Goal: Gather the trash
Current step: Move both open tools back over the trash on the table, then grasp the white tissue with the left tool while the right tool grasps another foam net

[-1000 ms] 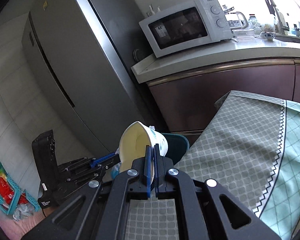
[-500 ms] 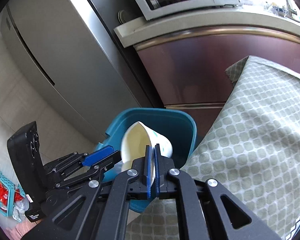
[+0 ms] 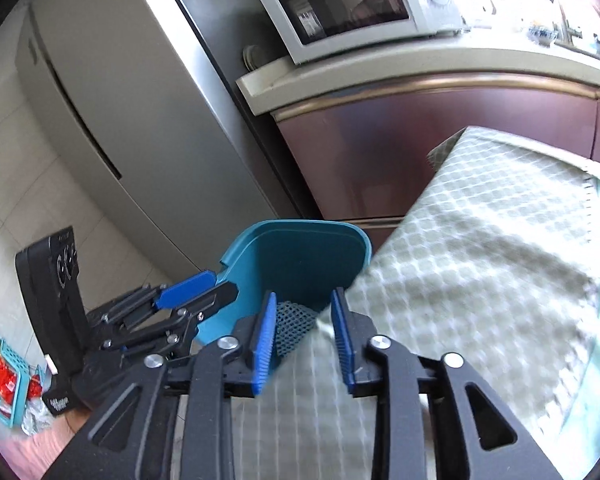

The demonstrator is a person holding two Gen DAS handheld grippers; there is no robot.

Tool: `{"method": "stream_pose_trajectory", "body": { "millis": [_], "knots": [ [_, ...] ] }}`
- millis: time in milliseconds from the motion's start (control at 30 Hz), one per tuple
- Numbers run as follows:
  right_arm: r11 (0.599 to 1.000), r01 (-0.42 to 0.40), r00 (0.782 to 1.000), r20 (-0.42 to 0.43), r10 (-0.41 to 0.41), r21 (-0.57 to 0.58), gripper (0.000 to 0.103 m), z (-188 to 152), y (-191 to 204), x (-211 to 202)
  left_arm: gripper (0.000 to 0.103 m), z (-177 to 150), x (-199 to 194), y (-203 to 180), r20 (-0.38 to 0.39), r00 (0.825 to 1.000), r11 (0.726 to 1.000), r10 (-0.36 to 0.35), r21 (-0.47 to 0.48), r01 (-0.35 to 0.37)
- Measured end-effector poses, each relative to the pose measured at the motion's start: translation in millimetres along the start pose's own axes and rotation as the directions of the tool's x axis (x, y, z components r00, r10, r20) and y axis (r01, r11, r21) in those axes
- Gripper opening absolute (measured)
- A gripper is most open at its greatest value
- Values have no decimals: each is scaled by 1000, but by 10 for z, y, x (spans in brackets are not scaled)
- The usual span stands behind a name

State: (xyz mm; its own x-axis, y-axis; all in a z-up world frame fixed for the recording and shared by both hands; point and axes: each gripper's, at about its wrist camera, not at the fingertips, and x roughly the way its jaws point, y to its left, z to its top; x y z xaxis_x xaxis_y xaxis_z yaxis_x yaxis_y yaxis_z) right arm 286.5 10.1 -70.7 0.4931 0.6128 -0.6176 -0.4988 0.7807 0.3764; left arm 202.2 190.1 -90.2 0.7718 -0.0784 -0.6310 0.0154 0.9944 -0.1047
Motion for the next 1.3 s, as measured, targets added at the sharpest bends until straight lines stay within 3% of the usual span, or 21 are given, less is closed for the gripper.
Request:
{"method": "stream_pose_trajectory", "body": {
  "millis": [167, 400, 767, 900, 1000, 1100, 1300],
  "knots": [
    [999, 42, 995, 96, -42, 6, 37, -174, -180, -671, 48, 93, -222, -498, 61, 992, 991, -109, 88, 103],
    [979, 171, 963, 193, -190, 109, 39, -590, -572, -1530, 55, 112, -406, -1363, 51, 953, 937, -300, 204, 284],
    [875, 366, 858, 249, -449, 316, 51, -1223, -1232, -2558, 61, -158, -356, -2655, -76, 884, 837, -461, 295, 462],
    [818, 418, 815, 234, -530, 395, 54, -1389, -1463, -2770, 65, -221, -238, -2863, -108, 868, 822, -484, 283, 494],
    [782, 440, 792, 221, -570, 441, 55, -1513, -1618, -2894, 65, -222, -102, -2952, -128, 867, 827, -482, 261, 498],
    [766, 433, 791, 207, -576, 475, 56, -1638, -1738, -2947, 65, -202, -2, -3002, -144, 864, 829, -482, 243, 503],
    [774, 381, 824, 194, -532, 505, 60, -1736, -1855, -2864, 64, -191, 179, -3132, -179, 867, 840, -465, 220, 496]
  ]
}}
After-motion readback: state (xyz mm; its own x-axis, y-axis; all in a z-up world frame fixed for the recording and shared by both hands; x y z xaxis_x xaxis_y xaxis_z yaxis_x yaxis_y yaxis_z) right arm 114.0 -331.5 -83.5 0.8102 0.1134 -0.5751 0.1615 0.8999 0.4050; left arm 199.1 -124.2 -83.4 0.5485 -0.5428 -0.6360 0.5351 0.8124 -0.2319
